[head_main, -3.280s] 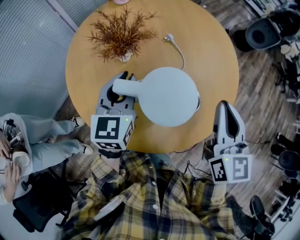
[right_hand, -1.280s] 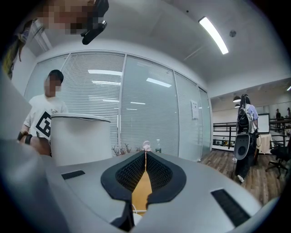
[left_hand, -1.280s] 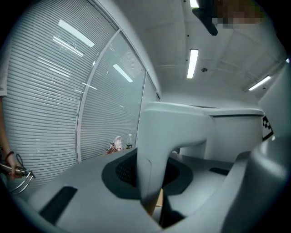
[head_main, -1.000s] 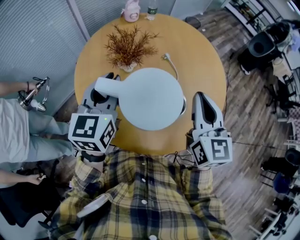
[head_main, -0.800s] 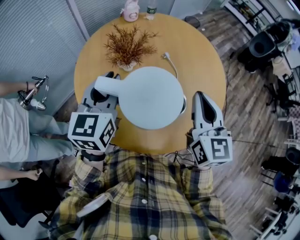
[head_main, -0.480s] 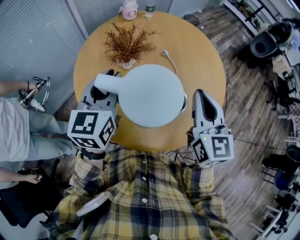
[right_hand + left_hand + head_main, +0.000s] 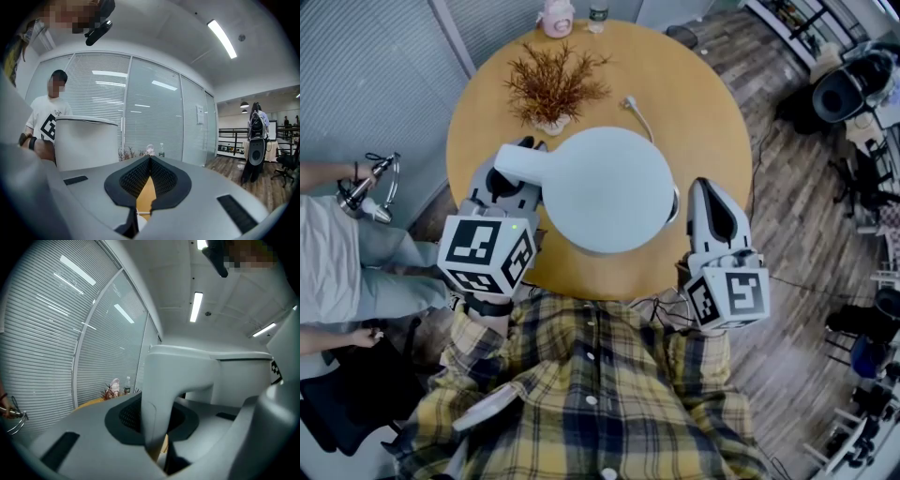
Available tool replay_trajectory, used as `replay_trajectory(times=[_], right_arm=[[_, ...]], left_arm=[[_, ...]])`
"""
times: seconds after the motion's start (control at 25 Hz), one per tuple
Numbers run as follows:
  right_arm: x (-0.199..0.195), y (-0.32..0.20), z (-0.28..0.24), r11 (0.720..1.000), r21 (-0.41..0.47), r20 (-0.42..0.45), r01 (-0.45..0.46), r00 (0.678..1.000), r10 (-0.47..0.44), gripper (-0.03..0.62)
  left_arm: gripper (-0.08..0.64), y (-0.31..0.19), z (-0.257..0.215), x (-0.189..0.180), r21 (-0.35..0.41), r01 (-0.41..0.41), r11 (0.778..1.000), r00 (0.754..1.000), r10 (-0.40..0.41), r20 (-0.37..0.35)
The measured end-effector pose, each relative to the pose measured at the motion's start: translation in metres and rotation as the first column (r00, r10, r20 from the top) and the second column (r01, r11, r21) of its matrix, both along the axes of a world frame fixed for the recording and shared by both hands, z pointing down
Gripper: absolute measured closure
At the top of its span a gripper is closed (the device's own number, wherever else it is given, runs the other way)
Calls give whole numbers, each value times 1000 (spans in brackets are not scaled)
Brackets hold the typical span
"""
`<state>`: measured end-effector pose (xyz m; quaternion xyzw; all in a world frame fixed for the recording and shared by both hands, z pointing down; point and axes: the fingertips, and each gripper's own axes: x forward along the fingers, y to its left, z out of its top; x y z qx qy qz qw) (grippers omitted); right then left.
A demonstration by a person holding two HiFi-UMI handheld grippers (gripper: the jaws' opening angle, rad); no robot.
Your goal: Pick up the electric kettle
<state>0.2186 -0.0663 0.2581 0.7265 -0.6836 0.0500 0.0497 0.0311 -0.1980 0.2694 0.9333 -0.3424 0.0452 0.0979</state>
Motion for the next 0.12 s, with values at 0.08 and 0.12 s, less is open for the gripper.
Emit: replay_trajectory(times=[0.08, 0.12], right_arm=[[1, 1, 1, 1000, -1, 0, -3, 1000, 3, 560], [1, 2, 2, 1000, -2, 0, -4, 1000, 4, 560]], left_arm=[[500, 1, 1, 1, -1, -2, 1000, 1000, 2, 0], [500, 1, 1, 1, -1, -3, 1000, 1000, 3, -1]])
